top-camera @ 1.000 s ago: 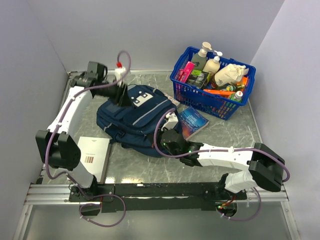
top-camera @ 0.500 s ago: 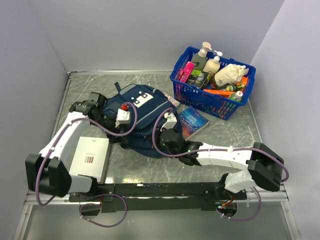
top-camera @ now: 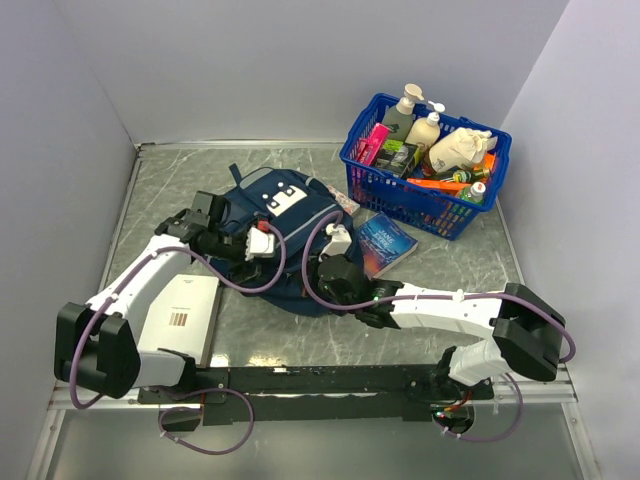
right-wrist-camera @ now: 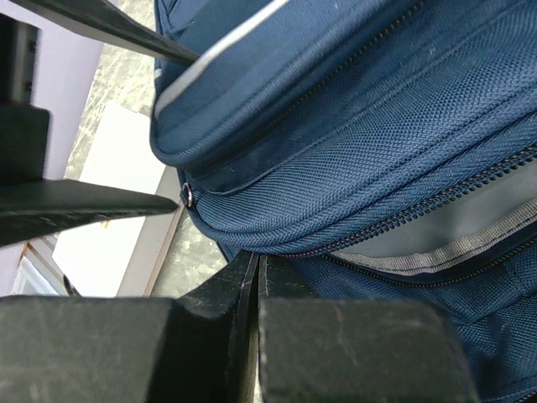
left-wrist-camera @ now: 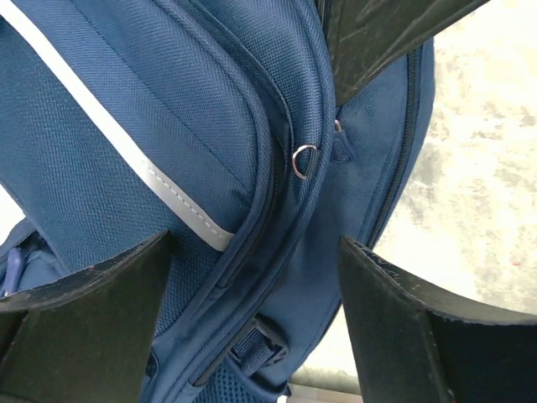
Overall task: Pack the student bag
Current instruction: Zip the student bag at the center of the board.
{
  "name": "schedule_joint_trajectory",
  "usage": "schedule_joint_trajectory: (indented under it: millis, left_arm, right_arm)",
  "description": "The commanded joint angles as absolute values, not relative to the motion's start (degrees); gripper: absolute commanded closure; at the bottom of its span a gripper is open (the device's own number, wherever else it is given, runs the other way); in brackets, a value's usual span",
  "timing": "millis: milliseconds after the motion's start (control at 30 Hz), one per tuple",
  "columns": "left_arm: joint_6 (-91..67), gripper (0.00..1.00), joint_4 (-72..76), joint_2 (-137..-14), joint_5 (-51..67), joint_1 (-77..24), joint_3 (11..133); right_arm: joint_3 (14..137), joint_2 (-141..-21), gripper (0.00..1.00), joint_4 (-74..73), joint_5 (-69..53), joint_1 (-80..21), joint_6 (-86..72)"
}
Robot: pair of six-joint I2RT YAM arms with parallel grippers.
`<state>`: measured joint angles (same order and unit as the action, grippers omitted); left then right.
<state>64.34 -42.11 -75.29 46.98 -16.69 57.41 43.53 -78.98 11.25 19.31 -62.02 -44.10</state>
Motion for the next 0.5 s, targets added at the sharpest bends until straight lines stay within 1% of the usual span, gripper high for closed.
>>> schedule_joint_trajectory:
  millis: [0, 100, 167, 200, 267, 300, 367, 400, 467]
  left_arm:
    - [64.25, 0.15, -36.22, -75.94, 44.92, -17.4, 56.07]
    - [63.37, 0.15, -33.58, -76.29, 44.03, -17.58, 55.81]
    - [62.41, 0.18, -30.87, -76.73, 43.07, -18.01, 55.02]
    - [61.27, 0.26, -29.72, -76.9, 42.63, -18.54, 54.76]
    - [60.47, 0.38, -28.4, -77.6, 42.19, -19.07, 55.1]
    - [58.64, 0.52, -27.78, -77.87, 42.01, -19.25, 55.46]
    - [55.91, 0.68, -25.24, -78.13, 40.62, -19.95, 55.9]
    - [53.2, 0.83, -24.88, -78.31, 40.08, -20.21, 56.86]
    - [50.29, 0.95, -24.7, -79.19, 39.64, -20.65, 58.26]
  right_arm:
    - [46.84, -77.7, 1.0, 12.4, 21.01, -60.56, -44.74]
    - [47.37, -77.43, 1.0, 11.78, 20.31, -60.56, -44.65]
    - [47.72, -77.17, 1.0, 10.99, 20.3, -60.47, -44.74]
    - [47.72, -76.91, 1.0, 10.9, 20.3, -60.56, -44.74]
    - [47.81, -76.73, 1.0, 10.29, 20.21, -60.56, -44.74]
    - [47.99, -76.55, 1.0, 9.94, 20.21, -60.47, -44.74]
    - [48.34, -76.29, 1.0, 8.8, 20.21, -60.47, -44.65]
    - [48.43, -75.94, 1.0, 8.35, 20.21, -60.47, -44.65]
    - [48.6, -75.41, 1.0, 6.87, 20.56, -60.56, -44.74]
